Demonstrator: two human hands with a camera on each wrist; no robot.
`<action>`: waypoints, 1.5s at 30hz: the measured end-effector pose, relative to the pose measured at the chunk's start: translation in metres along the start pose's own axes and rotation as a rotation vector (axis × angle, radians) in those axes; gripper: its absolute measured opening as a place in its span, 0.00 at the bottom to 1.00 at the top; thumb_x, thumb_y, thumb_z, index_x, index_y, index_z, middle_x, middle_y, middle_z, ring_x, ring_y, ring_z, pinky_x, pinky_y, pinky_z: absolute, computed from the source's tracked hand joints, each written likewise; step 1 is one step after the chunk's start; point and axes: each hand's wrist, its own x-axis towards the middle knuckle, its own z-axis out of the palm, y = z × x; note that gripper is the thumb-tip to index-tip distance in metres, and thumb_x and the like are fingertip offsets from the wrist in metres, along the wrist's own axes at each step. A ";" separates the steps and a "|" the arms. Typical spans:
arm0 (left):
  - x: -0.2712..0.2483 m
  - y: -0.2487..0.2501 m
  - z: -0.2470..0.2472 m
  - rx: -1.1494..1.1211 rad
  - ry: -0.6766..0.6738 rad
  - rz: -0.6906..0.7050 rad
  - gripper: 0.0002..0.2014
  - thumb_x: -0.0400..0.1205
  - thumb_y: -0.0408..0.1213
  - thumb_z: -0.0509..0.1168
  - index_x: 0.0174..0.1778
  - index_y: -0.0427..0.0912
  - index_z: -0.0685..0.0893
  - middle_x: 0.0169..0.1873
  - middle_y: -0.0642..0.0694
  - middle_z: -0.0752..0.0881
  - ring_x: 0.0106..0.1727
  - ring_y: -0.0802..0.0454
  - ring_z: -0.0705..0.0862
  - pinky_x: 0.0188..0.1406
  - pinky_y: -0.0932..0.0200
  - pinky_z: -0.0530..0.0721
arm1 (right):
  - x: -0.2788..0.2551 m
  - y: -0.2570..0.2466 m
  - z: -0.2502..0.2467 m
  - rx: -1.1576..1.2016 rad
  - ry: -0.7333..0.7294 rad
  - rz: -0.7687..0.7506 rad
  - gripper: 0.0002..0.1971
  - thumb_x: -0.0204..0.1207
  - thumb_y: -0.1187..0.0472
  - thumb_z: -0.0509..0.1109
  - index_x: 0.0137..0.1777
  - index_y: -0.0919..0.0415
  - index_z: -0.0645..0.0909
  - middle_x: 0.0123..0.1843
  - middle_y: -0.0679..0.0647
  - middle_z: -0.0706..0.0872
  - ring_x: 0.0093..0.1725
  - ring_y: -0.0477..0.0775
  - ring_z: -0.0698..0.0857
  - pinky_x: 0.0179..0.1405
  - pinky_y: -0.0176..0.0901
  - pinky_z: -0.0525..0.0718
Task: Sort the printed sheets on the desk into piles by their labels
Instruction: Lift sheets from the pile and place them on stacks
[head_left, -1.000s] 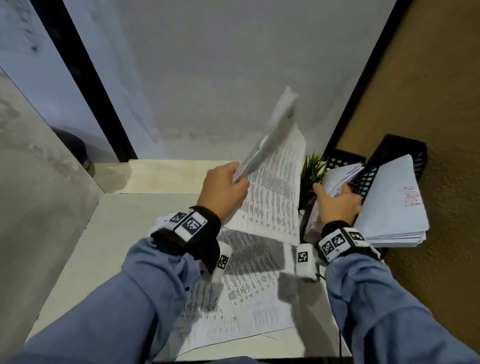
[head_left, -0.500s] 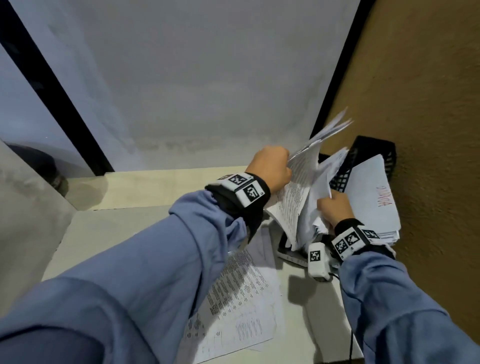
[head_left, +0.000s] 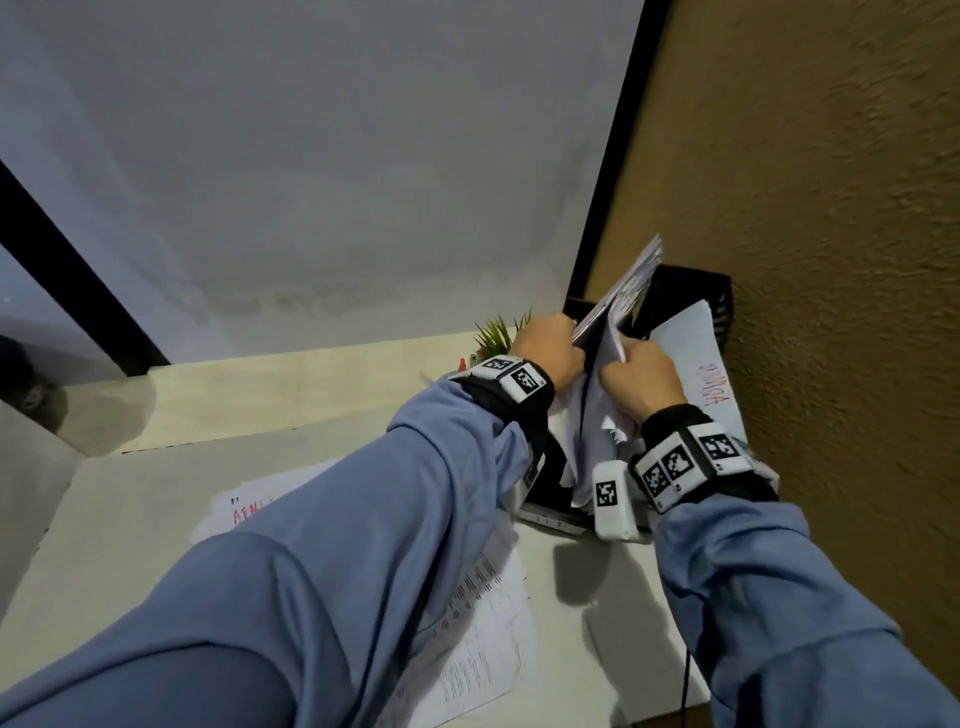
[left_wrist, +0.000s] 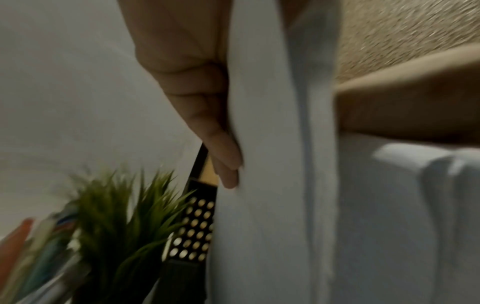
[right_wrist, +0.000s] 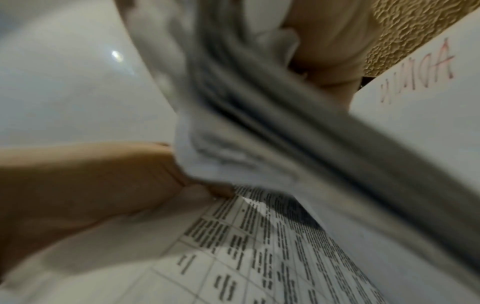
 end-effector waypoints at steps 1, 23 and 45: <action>0.000 -0.007 0.007 0.002 -0.031 -0.024 0.11 0.78 0.33 0.62 0.52 0.32 0.83 0.50 0.32 0.86 0.52 0.35 0.84 0.45 0.53 0.79 | -0.001 0.002 0.006 -0.059 -0.026 0.006 0.18 0.73 0.66 0.62 0.62 0.59 0.78 0.55 0.65 0.84 0.55 0.66 0.82 0.51 0.46 0.76; -0.042 -0.086 0.044 -0.542 0.060 -0.171 0.15 0.86 0.44 0.55 0.58 0.39 0.82 0.49 0.40 0.87 0.46 0.45 0.85 0.55 0.47 0.84 | -0.020 0.001 0.083 -0.179 -0.095 0.111 0.23 0.76 0.57 0.63 0.70 0.62 0.70 0.62 0.64 0.82 0.59 0.66 0.82 0.53 0.50 0.80; -0.256 -0.256 0.095 -0.551 0.322 -1.118 0.27 0.80 0.34 0.64 0.74 0.29 0.66 0.69 0.32 0.74 0.69 0.35 0.75 0.67 0.48 0.73 | -0.113 0.071 0.232 -0.307 -0.366 0.161 0.24 0.74 0.61 0.66 0.69 0.66 0.70 0.68 0.64 0.73 0.68 0.63 0.72 0.64 0.52 0.78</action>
